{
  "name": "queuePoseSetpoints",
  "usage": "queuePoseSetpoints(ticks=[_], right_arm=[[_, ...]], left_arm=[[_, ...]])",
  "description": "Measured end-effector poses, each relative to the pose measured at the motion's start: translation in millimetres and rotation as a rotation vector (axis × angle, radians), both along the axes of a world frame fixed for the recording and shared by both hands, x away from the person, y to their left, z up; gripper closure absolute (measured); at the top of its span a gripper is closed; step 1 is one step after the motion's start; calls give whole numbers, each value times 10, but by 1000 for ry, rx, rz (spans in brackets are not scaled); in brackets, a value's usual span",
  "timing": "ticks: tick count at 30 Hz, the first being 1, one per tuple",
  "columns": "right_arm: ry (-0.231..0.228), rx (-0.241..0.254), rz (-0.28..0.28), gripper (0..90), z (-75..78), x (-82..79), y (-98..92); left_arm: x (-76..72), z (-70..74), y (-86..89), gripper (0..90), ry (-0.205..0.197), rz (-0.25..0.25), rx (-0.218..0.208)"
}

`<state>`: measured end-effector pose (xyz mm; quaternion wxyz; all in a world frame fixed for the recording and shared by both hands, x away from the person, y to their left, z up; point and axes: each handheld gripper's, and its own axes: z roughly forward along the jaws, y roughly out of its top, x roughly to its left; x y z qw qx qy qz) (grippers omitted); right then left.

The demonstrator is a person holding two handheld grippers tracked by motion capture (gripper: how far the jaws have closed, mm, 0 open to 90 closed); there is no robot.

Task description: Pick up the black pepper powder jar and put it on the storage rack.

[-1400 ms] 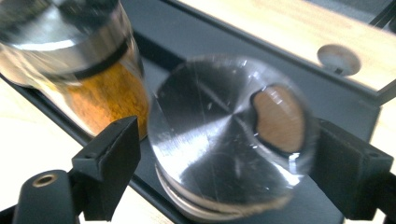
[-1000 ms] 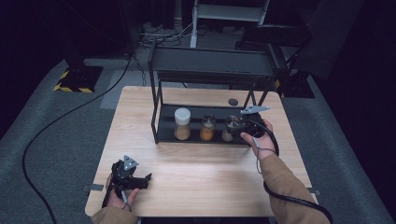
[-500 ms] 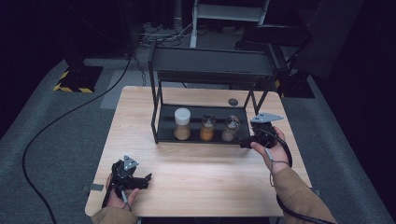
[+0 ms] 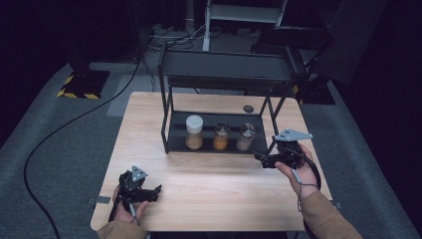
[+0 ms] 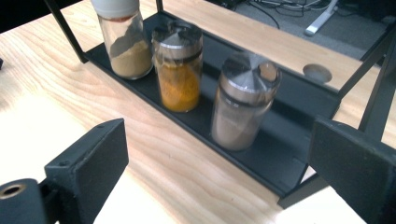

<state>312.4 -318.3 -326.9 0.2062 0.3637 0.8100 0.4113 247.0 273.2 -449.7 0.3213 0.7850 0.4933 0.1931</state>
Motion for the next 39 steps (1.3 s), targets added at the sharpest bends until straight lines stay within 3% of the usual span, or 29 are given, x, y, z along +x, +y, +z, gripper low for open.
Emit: queuePoseSetpoints(ticks=[5,28,39], right_arm=[[4,17,0,53,-128,-53,-83],[9,-62,18,49,-679,-131,-231],[46,-75,-1,50,-863,-128,-274]], left_arm=[[0,1,-1,16,0,1,1],[1,0,-4,15,0,3,1],[1,1,-4,15,0,3,2]])
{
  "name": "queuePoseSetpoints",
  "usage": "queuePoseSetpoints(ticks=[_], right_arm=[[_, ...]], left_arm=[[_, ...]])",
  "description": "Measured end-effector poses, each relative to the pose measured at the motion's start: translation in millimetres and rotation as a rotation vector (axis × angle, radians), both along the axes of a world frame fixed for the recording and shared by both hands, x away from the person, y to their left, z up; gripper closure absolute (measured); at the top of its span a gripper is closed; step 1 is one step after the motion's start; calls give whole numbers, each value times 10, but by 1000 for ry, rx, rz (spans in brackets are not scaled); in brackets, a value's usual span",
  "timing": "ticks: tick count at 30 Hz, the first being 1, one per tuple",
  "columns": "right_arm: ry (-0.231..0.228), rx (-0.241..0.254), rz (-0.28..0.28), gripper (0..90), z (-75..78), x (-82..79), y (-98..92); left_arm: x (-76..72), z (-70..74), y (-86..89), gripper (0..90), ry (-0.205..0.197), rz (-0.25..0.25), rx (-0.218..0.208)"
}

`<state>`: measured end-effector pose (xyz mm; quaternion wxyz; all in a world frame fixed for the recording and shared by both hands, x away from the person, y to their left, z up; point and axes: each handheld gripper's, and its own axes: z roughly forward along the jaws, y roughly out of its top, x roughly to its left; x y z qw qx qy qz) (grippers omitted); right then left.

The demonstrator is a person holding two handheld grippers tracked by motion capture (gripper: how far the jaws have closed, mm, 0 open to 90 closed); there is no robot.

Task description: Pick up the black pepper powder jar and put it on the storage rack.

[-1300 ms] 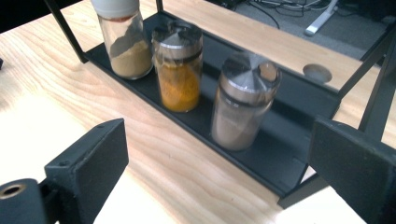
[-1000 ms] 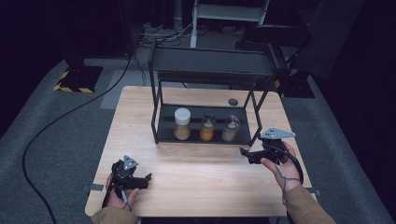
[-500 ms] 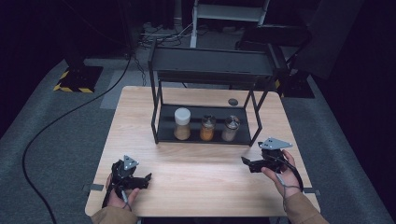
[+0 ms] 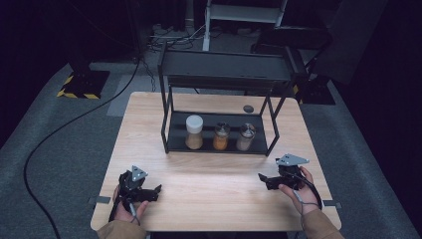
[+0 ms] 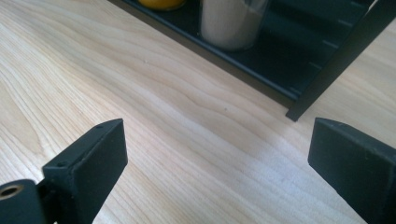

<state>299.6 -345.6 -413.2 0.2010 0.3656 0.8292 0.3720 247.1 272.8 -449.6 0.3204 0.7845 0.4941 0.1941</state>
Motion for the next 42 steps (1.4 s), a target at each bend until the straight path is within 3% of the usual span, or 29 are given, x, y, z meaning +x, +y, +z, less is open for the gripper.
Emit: queuePoseSetpoints(ticks=[18,37,42], right_arm=[[39,-15,-17,49,-225,-27,-48],[79,-21,-23,46,-337,-24,-57],[79,-3,-38,32,-369,-36,-59]], left_arm=[[0,1,0,15,0,0,0],[-1,-1,-1,15,0,1,-1],[0,0,0,15,0,0,-1]])
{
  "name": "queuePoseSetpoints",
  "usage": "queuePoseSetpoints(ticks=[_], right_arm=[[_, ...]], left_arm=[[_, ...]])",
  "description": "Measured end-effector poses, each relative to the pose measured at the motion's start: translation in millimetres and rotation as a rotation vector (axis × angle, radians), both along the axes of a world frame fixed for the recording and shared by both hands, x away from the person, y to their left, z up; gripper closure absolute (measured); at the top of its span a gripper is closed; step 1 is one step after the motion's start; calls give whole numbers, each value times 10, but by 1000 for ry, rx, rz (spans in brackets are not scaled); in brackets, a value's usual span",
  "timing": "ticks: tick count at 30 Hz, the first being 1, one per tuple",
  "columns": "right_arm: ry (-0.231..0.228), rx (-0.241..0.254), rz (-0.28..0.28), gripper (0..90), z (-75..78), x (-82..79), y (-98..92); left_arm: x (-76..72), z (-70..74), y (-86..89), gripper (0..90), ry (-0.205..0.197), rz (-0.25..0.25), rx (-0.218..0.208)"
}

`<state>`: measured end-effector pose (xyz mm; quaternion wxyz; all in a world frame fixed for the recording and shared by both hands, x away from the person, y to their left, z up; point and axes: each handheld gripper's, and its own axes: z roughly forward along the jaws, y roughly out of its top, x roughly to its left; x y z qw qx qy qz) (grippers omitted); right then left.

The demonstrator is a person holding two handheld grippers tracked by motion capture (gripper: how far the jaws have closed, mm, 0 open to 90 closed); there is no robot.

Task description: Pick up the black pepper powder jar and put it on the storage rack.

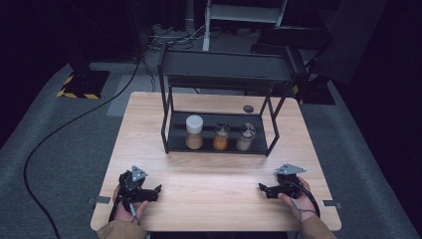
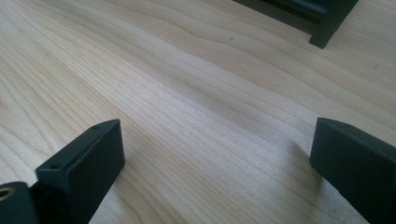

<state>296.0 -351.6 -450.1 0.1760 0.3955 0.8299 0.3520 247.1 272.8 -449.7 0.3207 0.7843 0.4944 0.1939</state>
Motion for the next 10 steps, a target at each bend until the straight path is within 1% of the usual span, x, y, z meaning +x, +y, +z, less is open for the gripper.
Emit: queuePoseSetpoints(ticks=[10], right_arm=[[6,4,10,16,-1,19,-9]], left_arm=[[0,0,0,15,0,-1,1]])
